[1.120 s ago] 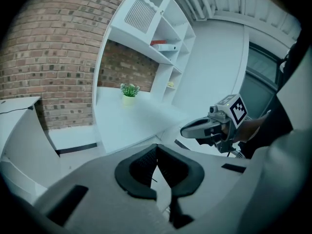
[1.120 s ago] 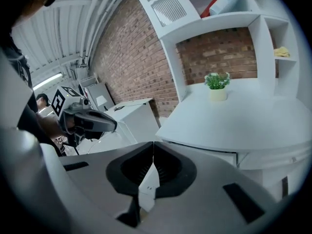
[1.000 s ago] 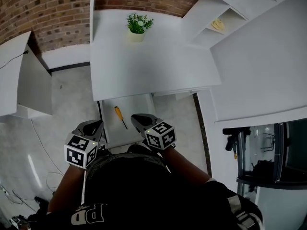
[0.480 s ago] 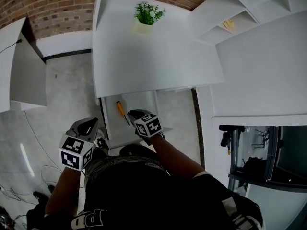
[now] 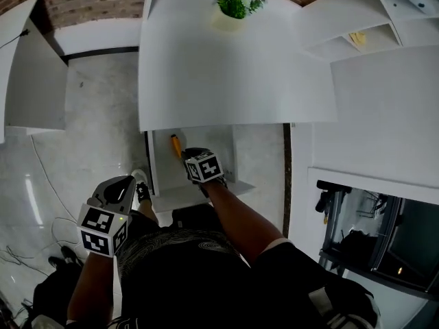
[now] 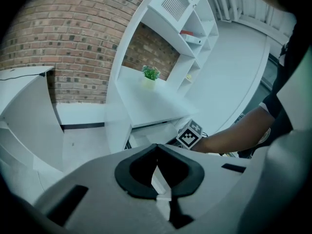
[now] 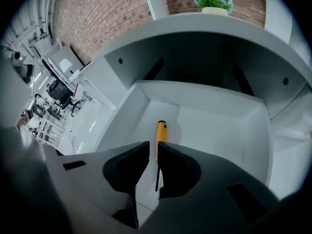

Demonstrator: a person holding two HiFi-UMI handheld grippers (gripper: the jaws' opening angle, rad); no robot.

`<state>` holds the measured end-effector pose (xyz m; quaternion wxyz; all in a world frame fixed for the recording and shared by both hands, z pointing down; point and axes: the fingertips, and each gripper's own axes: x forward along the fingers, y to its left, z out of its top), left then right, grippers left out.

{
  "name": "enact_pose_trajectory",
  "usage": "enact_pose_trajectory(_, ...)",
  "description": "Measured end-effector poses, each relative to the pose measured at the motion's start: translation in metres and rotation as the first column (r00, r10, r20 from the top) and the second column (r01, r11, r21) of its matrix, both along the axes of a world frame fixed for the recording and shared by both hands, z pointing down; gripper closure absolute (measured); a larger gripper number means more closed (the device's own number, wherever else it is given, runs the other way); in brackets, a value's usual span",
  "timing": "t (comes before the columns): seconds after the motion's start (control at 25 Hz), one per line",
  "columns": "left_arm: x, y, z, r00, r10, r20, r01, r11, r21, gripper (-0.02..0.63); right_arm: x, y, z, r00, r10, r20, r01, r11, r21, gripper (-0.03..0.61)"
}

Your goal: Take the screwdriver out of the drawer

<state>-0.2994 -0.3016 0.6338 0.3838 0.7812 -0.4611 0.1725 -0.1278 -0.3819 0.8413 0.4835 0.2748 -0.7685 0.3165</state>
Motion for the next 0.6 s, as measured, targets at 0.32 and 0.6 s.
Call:
enact_pose_trajectory(0.32,0.001,0.004,0.014,1.000,-0.029,-0.005,0.029,0.998,-0.047,0.597,0.007,0.009,0.047,0.997,0.013,-0.074,-0.019,0.997,-0.076,0.508)
enact_pose_trajectory(0.6,0.000,0.008,0.022,1.000,-0.023,0.003,0.024,0.998,-0.063,0.597,0.002,0.005,0.063,0.995,-0.002,-0.098,-0.006,0.997,-0.079,0.500)
